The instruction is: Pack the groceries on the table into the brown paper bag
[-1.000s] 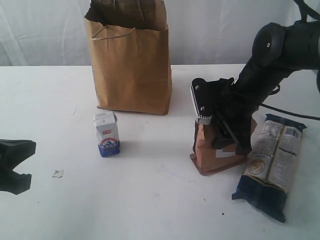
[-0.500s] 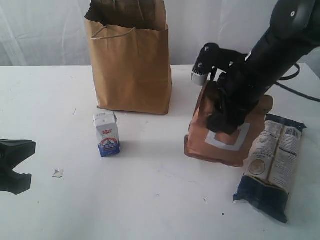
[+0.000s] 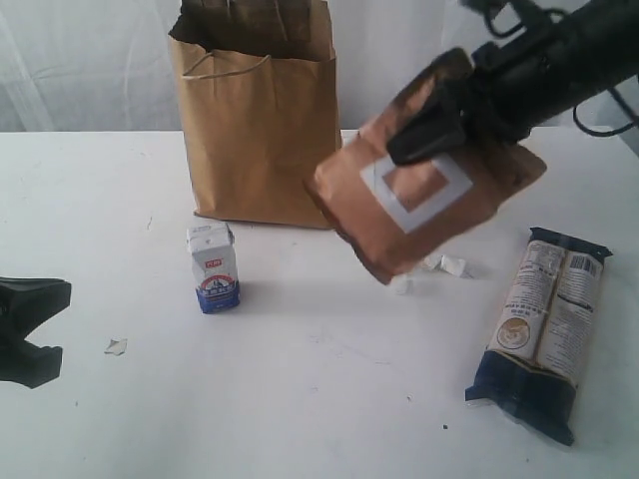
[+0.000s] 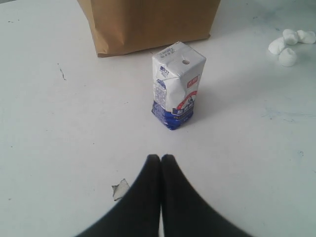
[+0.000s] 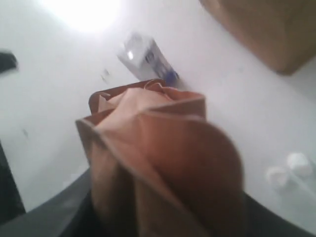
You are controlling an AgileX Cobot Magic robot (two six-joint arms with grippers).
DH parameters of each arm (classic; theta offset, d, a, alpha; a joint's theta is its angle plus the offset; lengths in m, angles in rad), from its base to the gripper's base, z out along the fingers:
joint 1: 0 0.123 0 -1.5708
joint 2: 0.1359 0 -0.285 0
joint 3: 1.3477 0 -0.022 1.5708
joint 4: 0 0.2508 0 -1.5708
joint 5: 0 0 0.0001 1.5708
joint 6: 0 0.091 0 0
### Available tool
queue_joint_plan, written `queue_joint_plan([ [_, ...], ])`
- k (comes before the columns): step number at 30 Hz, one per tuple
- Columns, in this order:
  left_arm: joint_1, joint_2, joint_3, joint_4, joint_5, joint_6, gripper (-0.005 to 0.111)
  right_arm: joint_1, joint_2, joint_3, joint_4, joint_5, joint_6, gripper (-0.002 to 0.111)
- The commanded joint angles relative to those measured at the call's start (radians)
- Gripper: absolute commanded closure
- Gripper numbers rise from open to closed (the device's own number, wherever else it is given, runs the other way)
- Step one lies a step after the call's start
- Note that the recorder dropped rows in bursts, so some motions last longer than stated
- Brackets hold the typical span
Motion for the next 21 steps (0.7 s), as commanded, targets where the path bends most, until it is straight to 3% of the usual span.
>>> queue_joint_plan([
  [1, -0.007, -0.009, 0.007, 0.014, 0.002, -0.008, 0.107, -0.108, -0.017, -0.024, 0.282, 0.022, -0.037, 0.108],
  [9, -0.007, -0.009, 0.007, 0.014, 0.002, -0.008, 0.107, -0.157, 0.020, -0.027, 0.868, 0.025, -0.278, 0.108],
  [13, -0.007, -0.009, 0.007, 0.014, 0.002, -0.008, 0.107, -0.155, 0.060, -0.071, 0.868, -0.030, -0.299, 0.108],
  [21, -0.007, -0.009, 0.007, 0.014, 0.002, -0.008, 0.107, -0.112, 0.156, -0.146, 0.868, -0.078, -0.531, 0.108],
])
